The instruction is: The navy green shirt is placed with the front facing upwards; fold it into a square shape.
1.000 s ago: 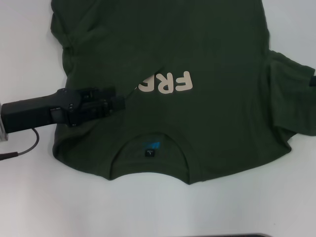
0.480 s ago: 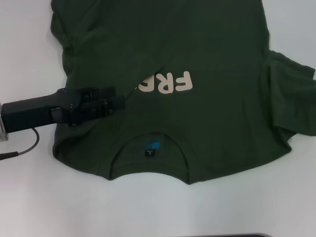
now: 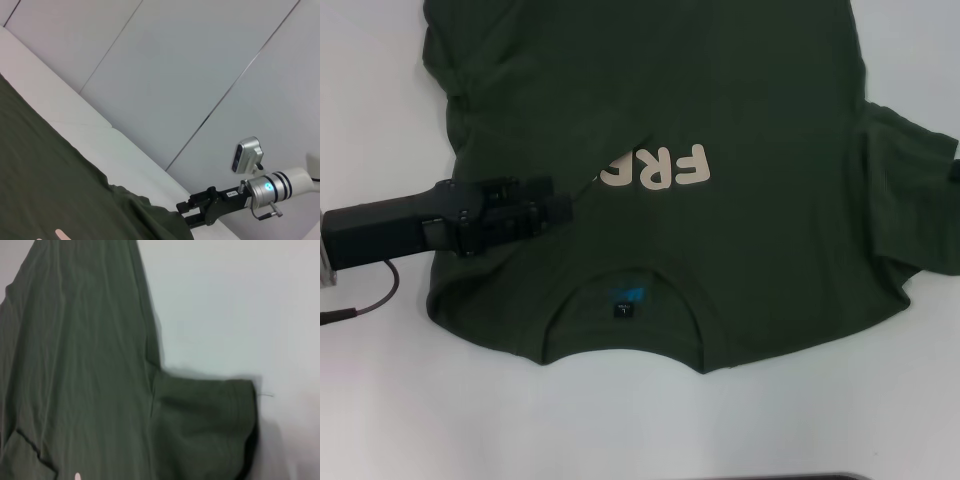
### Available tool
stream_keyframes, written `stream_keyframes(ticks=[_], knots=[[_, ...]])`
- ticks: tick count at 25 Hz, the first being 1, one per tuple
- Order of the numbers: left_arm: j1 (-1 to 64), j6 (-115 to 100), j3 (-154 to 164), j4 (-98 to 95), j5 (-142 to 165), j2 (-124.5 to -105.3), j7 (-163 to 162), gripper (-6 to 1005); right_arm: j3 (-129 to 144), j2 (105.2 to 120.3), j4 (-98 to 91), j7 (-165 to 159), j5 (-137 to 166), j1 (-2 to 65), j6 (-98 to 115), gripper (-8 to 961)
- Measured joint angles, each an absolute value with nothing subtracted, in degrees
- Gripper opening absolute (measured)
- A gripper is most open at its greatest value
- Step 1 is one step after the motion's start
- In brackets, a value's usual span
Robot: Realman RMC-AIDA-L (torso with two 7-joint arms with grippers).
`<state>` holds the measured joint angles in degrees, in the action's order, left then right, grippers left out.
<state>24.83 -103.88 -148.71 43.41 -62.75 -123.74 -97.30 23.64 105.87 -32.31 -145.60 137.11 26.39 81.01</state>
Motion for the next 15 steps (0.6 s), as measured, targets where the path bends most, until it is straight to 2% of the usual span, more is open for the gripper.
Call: stream_keyframes(ticks=[6,15], knots=[[24.8,-103.8,-148.7,43.4,-62.7,-123.74,-97.3,582,23.6,105.64,-30.1,-146.1,137.1,27.4,80.2,581],[25.0,-103.8,-148.7,43.3,-62.7,-123.74,-97.2,582,23.5,106.13,-29.6,-146.5,137.1,27.9,78.3,568]])
